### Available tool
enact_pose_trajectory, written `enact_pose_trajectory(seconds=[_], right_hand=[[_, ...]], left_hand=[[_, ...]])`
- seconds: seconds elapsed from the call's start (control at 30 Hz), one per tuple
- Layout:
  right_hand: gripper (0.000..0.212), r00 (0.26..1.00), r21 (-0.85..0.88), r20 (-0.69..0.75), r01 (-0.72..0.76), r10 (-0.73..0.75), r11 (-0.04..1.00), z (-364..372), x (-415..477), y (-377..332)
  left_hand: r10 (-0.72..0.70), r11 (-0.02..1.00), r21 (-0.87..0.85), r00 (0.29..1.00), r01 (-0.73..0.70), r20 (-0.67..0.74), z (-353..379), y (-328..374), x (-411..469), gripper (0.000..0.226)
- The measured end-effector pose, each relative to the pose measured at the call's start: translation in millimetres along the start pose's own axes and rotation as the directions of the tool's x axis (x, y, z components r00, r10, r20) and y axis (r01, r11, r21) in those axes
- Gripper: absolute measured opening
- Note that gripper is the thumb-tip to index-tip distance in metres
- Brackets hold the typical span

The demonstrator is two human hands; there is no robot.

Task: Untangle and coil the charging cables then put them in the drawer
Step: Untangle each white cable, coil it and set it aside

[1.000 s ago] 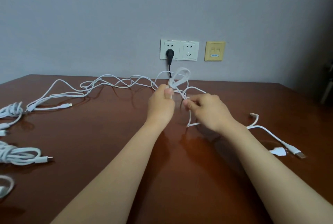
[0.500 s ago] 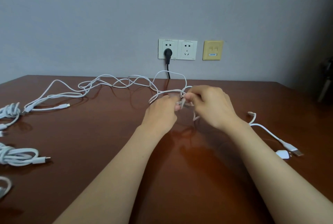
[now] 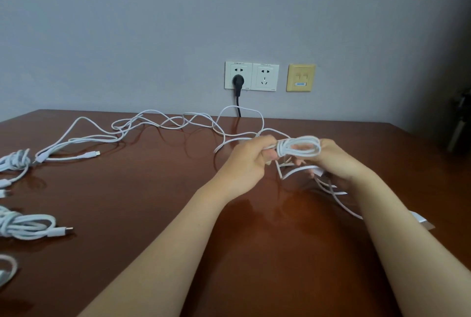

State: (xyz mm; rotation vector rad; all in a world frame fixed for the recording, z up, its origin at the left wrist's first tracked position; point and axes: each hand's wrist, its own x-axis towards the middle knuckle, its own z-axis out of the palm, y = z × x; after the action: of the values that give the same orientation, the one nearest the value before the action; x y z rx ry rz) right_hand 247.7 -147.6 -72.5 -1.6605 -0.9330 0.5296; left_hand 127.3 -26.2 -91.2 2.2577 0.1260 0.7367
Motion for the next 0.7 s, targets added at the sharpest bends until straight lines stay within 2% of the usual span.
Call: enact_pose_trajectory(seconds=[0.1,0.2,0.27,0.3,0.37,0.43,0.53,0.63,0.7], right_hand=[[0.021,1.000,0.020,0.014,-0.008,0.008,1.000,8,4,2],[0.026,0.999,-0.100,0.020,0.032,-0.030,0.994,26,7,1],[0.029,0.997,-0.257,-0.009,0.070,-0.075,0.964,36,9,0],[0.029,0.991,-0.394,-0.036,0.102,-0.126,0.914,40,9,-3],[0.026,0.969,-0.644,-0.043,0.159,-0.243,0.748,47,7,-9],[0.022,0.955,-0.771,-0.007,0.184,-0.298,0.610,53,0,-15],[0.019,0.934,-0.867,0.084,0.240,-0.347,0.437,61,-4,-18],[0.024,0.908,-0.886,0.155,0.302,-0.390,0.352,63,-8,-25],[0.025,0.891,-0.895,0.174,0.321,-0.419,0.310,60,-11,-29]], left_hand=[[-0.060,0.997,-0.048,0.995,0.057,-0.083,-1,2,3,0.032],[-0.132,0.990,-0.078,0.972,0.119,-0.192,-3,-7,5,0.031],[-0.169,0.985,-0.084,0.947,0.152,-0.272,-4,-12,6,0.028],[-0.188,0.981,-0.097,0.931,0.166,-0.311,-5,-13,7,0.024],[-0.230,0.972,-0.133,0.898,0.193,-0.376,-7,-13,9,0.022],[-0.258,0.965,-0.162,0.865,0.207,-0.431,-8,-14,10,0.020],[-0.294,0.954,-0.196,0.824,0.225,-0.484,-11,-15,9,0.016],[-0.284,0.958,-0.114,0.820,0.263,-0.497,-12,-17,7,0.013],[-0.257,0.962,-0.039,0.844,0.272,-0.470,-12,-17,6,0.005]])
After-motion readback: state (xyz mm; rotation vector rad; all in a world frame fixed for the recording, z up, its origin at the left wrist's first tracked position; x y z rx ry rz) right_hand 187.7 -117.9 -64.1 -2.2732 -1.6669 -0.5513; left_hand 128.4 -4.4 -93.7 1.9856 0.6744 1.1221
